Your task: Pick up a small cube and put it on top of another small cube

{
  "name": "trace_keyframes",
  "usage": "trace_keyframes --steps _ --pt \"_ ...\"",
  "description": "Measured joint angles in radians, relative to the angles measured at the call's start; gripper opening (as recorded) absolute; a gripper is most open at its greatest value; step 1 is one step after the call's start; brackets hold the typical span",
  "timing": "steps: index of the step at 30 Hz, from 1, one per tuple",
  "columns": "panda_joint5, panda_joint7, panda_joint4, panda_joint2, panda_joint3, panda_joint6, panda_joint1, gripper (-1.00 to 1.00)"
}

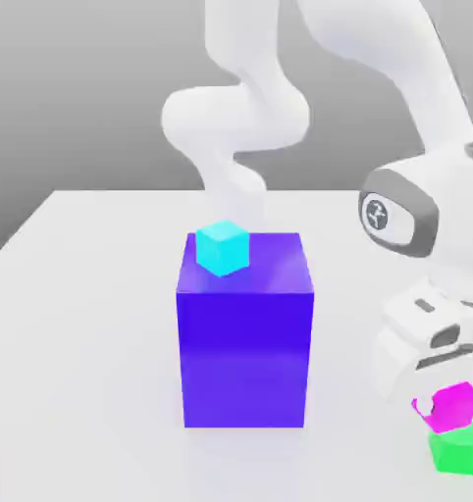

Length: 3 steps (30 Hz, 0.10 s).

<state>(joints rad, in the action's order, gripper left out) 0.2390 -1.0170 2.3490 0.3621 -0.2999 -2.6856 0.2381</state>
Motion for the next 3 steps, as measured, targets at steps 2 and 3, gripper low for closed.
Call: trace_keyframes --steps 2,3 --pt "0.0 0.0 0.0 0.0 0.0 0.0 0.0 1.0" --pt "0.0 0.0 0.0 0.0 0.0 0.0 0.0 1.0"
